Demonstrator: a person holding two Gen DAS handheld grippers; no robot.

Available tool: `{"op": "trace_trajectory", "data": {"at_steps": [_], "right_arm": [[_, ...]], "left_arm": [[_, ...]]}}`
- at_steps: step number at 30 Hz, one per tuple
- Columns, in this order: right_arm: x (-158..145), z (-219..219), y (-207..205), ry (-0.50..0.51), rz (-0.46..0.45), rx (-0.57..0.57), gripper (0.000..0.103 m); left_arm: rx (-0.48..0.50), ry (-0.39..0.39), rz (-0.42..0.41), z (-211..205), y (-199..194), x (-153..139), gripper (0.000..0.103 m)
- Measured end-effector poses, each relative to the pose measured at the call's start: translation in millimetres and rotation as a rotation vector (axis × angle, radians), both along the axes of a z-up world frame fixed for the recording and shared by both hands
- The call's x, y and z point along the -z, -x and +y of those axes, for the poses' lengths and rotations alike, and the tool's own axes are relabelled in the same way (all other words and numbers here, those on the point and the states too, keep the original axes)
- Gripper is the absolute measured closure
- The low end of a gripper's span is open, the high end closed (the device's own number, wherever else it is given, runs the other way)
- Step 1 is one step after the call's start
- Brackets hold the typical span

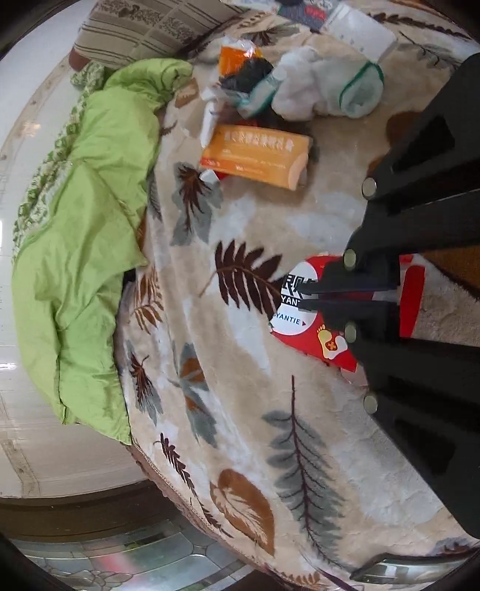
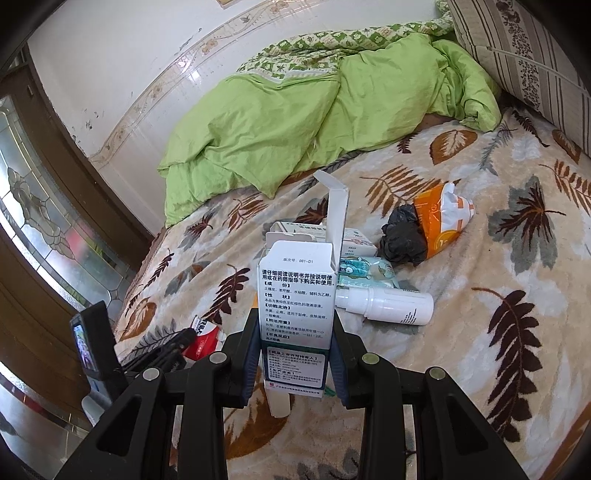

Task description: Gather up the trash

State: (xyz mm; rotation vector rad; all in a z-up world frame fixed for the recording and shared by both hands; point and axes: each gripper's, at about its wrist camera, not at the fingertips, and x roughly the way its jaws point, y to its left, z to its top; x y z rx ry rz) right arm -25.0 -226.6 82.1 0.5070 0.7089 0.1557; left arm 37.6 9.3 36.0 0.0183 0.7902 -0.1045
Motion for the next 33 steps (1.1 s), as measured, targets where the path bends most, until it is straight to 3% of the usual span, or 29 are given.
{"op": "trace_trajectory", "data": {"at_steps": [7, 9, 10, 11, 13, 19, 21, 26, 29, 33], "right_arm": [[-2.7, 2.2, 6.6, 0.029, -0.019, 0.013, 0.067], [-3.8, 1.6, 9.1, 0.038, -0.024, 0.017, 0.067], [-4.1, 0.8, 9.6, 0.041, -0.026, 0.020, 0.067], [-4.2, 0.5, 10.1, 0.041, -0.027, 0.021, 0.068], [-4.0, -0.3, 9.7, 0.037, -0.025, 0.022, 0.068], [-3.1, 0.7, 6.1, 0.037, -0.020, 0.011, 0.068], [-3.0, 0.2, 5.0, 0.037, -0.019, 0.009, 0.067], [-1.4, 0.1, 3.1, 0.040, -0.014, 0.004, 0.067], [-0.9, 1.2, 2.4, 0.039, -0.012, -0.001, 0.067], [-3.0, 4.3, 4.5, 0.044, -0.023, -0.005, 0.067]], "left_arm": [[-0.018, 0.068, 0.024, 9.6, -0.1, -0.5, 0.101], [-0.029, 0.087, 0.026, 16.0, 1.7, -2.8, 0.074], [-0.034, 0.093, 0.018, 18.1, 3.5, -4.2, 0.039], [-0.050, 0.090, -0.002, 20.1, 6.0, -6.8, 0.021], [-0.063, 0.057, -0.037, 19.2, 9.3, -9.9, 0.020], [-0.012, -0.042, 0.054, 1.9, -7.9, 14.4, 0.025], [-0.026, -0.094, 0.074, -2.0, -13.6, 23.4, 0.032], [-0.046, -0.079, 0.060, 0.3, -14.5, 22.3, 0.058], [-0.053, -0.077, 0.037, -0.3, -10.6, 17.2, 0.063], [-0.045, 0.031, -0.012, 4.1, -0.2, -0.9, 0.063]]}}
